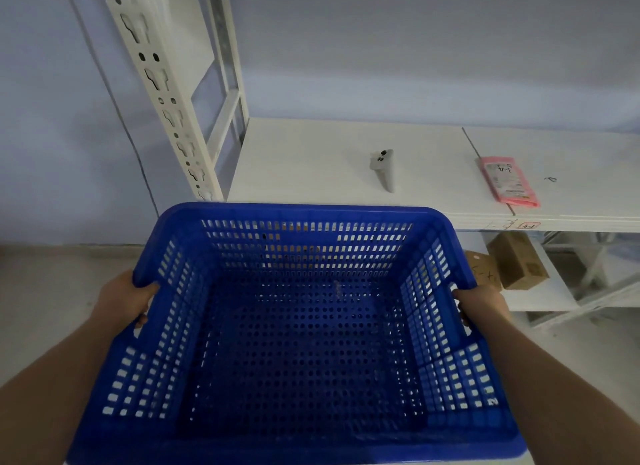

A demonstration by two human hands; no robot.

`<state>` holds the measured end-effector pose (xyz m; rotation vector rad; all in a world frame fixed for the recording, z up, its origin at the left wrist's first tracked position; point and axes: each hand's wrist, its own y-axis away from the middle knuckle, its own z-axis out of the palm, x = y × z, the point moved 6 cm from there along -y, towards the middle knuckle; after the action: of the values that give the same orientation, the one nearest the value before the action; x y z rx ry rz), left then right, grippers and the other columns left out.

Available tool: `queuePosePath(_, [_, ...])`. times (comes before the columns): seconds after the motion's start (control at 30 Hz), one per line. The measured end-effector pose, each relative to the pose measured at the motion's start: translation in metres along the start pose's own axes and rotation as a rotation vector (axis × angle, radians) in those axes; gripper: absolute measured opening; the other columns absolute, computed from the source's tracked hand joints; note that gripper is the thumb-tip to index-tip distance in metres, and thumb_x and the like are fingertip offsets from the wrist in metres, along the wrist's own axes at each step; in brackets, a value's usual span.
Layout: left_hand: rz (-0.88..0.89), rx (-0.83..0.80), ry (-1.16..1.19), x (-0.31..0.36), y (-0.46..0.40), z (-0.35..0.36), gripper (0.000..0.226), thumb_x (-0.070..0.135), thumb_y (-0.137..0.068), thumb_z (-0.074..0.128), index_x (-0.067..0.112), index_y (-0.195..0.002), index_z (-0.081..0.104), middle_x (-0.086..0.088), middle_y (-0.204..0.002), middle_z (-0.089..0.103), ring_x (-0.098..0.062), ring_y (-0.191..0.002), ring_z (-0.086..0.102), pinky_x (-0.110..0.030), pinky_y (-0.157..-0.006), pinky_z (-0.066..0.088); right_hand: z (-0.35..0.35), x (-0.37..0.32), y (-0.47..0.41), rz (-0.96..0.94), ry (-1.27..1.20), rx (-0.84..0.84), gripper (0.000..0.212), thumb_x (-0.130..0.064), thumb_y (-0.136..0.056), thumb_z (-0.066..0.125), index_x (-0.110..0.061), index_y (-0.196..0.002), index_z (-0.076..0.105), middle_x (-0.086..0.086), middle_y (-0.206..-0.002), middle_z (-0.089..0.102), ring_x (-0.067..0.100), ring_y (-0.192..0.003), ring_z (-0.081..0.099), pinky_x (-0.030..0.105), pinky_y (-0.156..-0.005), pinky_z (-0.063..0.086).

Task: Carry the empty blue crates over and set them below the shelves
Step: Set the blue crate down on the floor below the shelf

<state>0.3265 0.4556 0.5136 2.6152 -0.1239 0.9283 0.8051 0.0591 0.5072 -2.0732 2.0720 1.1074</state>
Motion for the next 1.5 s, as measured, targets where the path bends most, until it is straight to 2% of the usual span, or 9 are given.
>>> queuePosePath(0.3, [0.017, 0.054, -0.079, 0.013, 0.001, 0.001, 0.017, 0.02, -0.091, 0.055, 0.003, -0.089, 0.055, -0.022, -0.065, 0.06, -0.031, -0.048, 0.056, -0.03, -0.048, 0.042, -0.004, -0.008, 0.001, -0.063, 0.0, 0.041, 0.033, -0.035, -0.076, 0.061, -0.003, -0.08, 0.064, 0.016, -0.071, 0.071, 0.035, -0.066, 0.07, 0.047, -0.068, 0.06])
queuePosePath(0.6, [-0.005, 0.097, -0.238, -0.028, 0.014, 0.003, 0.048, 0.048, -0.075, 0.055, 0.006, -0.098, 0.056, -0.015, -0.087, 0.066, -0.03, -0.071, 0.064, -0.044, -0.07, 0.056, -0.004, -0.002, 0.036, -0.179, 0.206, 0.18, 0.044, -0.037, -0.089, 0.048, -0.004, -0.119, 0.051, 0.019, -0.111, 0.063, 0.038, -0.1, 0.061, 0.044, -0.083, 0.049])
queuePosePath(0.73, [0.005, 0.194, -0.523, -0.003, 0.057, 0.018, 0.075, 0.033, -0.083, 0.061, -0.003, -0.141, 0.03, -0.028, -0.142, 0.038, -0.043, -0.127, 0.039, -0.053, -0.105, 0.034, 0.01, 0.001, 0.066, -0.179, 0.536, 0.304, 0.063, -0.022, -0.089, 0.05, -0.002, -0.143, 0.024, 0.017, -0.148, 0.031, 0.034, -0.137, 0.029, 0.049, -0.107, 0.032])
queuePosePath(0.83, [0.149, 0.042, -0.535, 0.029, 0.09, 0.05, 0.065, 0.035, -0.088, 0.055, 0.006, -0.142, 0.034, -0.021, -0.152, 0.027, -0.038, -0.137, 0.029, -0.048, -0.111, 0.024, 0.04, -0.009, 0.095, -0.337, 0.693, 0.163, 0.072, -0.032, -0.089, 0.05, -0.008, -0.149, 0.018, 0.012, -0.159, 0.008, 0.031, -0.147, 0.005, 0.056, -0.115, 0.007])
queuePosePath(1.0, [0.331, -0.388, -0.293, 0.066, 0.174, 0.114, 0.032, 0.035, -0.094, 0.048, 0.014, -0.112, 0.063, -0.005, -0.111, 0.065, -0.024, -0.097, 0.062, -0.037, -0.086, 0.05, 0.097, -0.008, 0.164, -0.582, 0.669, -0.191, 0.035, -0.041, -0.093, 0.041, -0.014, -0.103, 0.061, 0.01, -0.122, 0.049, 0.03, -0.126, 0.043, 0.051, -0.111, 0.023])
queuePosePath(1.1, [0.379, -0.551, -0.367, 0.058, 0.219, 0.145, 0.035, 0.048, -0.093, 0.044, 0.018, -0.091, 0.063, -0.004, -0.091, 0.067, -0.022, -0.084, 0.064, -0.034, -0.075, 0.051, 0.121, 0.011, 0.208, -0.614, 0.511, -0.406, 0.039, -0.04, -0.094, 0.042, -0.02, -0.062, 0.04, 0.003, -0.072, 0.047, 0.021, -0.068, 0.052, 0.034, -0.075, 0.042])
queuePosePath(1.23, [0.439, -0.551, -0.592, 0.048, 0.239, 0.157, 0.054, 0.059, -0.093, 0.029, 0.017, -0.062, 0.042, 0.0, -0.063, 0.049, -0.02, -0.064, 0.052, -0.03, -0.063, 0.043, 0.131, 0.017, 0.229, -0.673, 0.629, -0.424, 0.045, -0.047, -0.097, 0.033, -0.018, -0.065, 0.046, 0.001, -0.065, 0.047, 0.021, -0.061, 0.047, 0.033, -0.062, 0.042])
queuePosePath(1.4, [0.518, -0.457, -0.673, 0.054, 0.239, 0.158, 0.056, 0.06, -0.094, 0.025, 0.019, -0.059, 0.039, -0.002, -0.059, 0.046, -0.021, -0.057, 0.049, -0.029, -0.053, 0.04, 0.134, 0.015, 0.228, -0.726, 0.77, -0.42, 0.051, -0.041, -0.099, 0.021, -0.013, -0.108, 0.062, 0.002, -0.066, 0.044, 0.019, -0.055, 0.042, 0.031, -0.045, 0.027])
queuePosePath(1.5, [0.534, -0.392, -0.687, 0.054, 0.238, 0.156, 0.058, 0.063, -0.092, 0.024, 0.02, -0.059, 0.043, -0.002, -0.061, 0.055, -0.019, -0.057, 0.055, -0.029, -0.054, 0.044, 0.132, 0.014, 0.228, -0.737, 0.737, -0.338, 0.054, -0.049, -0.097, 0.025, -0.011, -0.072, 0.056, 0.003, -0.06, 0.047, 0.02, -0.052, 0.045, 0.028, -0.047, 0.033])
